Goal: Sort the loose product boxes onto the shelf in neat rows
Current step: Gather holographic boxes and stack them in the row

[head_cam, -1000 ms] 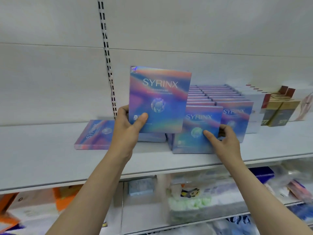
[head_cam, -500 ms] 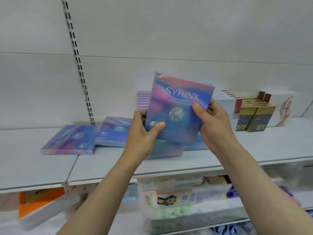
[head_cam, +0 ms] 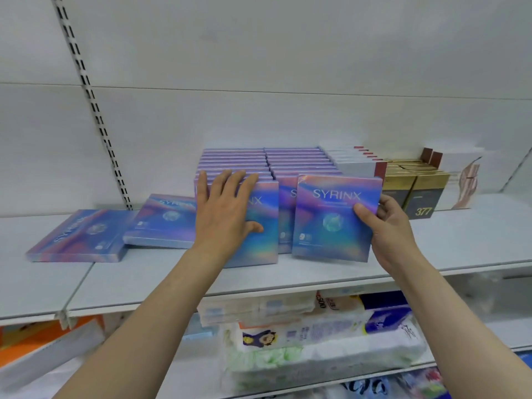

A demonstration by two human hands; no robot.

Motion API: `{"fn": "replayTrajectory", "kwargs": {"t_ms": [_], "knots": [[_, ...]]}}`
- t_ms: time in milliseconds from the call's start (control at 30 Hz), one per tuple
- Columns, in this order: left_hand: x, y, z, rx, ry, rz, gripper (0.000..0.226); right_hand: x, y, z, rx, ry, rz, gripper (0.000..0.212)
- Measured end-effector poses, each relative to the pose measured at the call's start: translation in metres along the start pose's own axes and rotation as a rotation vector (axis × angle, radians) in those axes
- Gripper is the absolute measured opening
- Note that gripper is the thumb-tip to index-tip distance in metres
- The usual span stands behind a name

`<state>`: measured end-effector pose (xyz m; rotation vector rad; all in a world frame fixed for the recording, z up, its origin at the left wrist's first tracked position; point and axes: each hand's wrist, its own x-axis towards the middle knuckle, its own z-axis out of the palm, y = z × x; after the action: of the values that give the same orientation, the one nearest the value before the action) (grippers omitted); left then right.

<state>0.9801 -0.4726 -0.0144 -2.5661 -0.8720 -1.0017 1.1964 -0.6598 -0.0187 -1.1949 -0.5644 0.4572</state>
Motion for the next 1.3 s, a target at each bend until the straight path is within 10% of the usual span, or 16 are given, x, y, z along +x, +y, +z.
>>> {"fn": "replayTrajectory", "kwargs": {"t_ms": [300,600,1300], "knots": [[-0.004,-0.009,-0.002,0.041,0.013,0.022,0.104,0.009,0.028,0.028,-0.378,0.084,-0.18,0.031],[-0.002,-0.012,-0.005,0.062,-0.004,0.031,0.102,0.004,0.035,0.04,-0.745,0.106,-0.233,0.09],[0.004,-0.043,-0.021,-0.167,-0.043,0.091,0.083,-0.024,-0.004,0.096,-1.132,0.291,-0.34,0.092]]}}
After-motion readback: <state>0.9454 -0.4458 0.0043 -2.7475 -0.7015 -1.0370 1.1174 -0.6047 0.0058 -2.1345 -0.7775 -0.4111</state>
